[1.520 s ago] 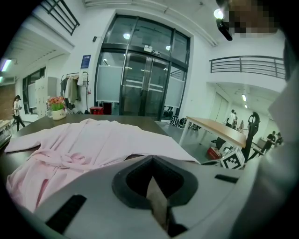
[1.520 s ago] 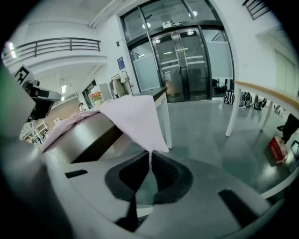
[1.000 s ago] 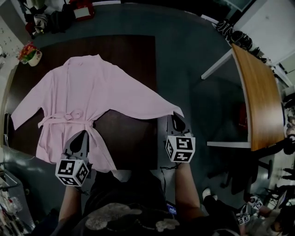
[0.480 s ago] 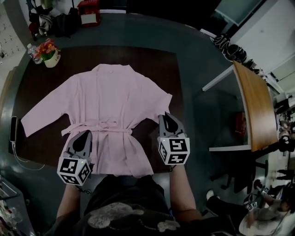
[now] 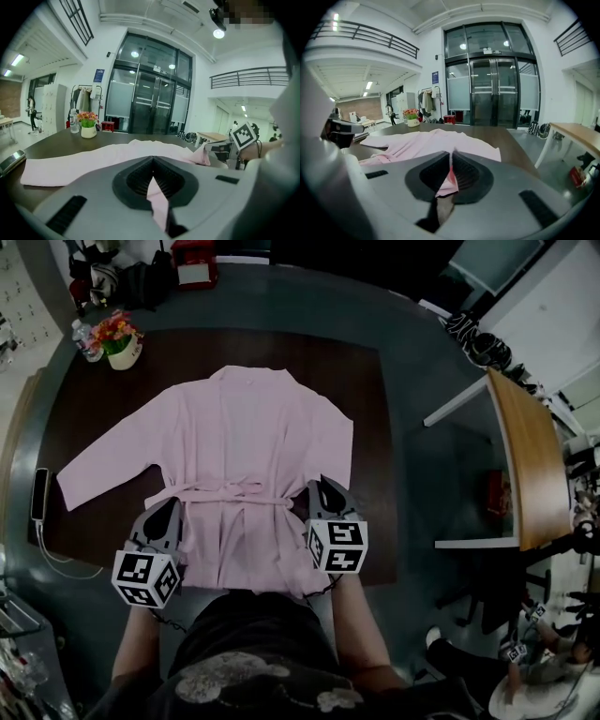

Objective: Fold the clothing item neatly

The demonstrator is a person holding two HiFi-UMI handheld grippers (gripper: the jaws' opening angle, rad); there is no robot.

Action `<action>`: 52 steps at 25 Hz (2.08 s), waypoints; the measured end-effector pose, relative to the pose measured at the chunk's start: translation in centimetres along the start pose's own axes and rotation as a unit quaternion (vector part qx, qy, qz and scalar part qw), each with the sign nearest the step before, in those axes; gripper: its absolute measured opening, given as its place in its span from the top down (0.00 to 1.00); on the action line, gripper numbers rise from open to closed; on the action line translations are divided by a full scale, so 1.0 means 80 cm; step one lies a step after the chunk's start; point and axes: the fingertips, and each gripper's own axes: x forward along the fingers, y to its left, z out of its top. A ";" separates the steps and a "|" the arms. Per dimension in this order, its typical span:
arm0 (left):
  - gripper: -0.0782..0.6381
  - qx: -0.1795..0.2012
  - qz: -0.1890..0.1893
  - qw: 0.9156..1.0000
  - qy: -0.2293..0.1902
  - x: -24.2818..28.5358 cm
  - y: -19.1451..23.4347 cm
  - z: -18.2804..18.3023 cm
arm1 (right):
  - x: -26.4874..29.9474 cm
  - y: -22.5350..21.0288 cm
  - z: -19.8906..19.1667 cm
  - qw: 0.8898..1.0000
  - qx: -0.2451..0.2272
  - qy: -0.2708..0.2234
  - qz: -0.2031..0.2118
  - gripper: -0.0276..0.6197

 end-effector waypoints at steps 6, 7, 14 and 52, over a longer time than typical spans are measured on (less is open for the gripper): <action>0.88 -0.006 0.029 1.000 -0.006 -0.005 -0.002 0.011 | -0.003 -0.028 0.030 0.999 0.017 -0.025 -0.030 0.94; 0.88 -0.001 0.032 0.999 -0.007 -0.007 0.000 0.013 | -0.003 -0.029 0.041 0.999 0.016 -0.033 -0.037 0.94; 0.88 0.015 0.038 0.999 -0.015 -0.023 0.056 0.017 | 0.014 0.009 0.125 0.994 -0.019 -0.080 -0.074 0.94; 0.88 -0.001 -0.072 0.997 0.024 -0.002 0.279 -0.001 | 0.192 0.301 0.003 0.993 -0.084 0.080 0.036 0.74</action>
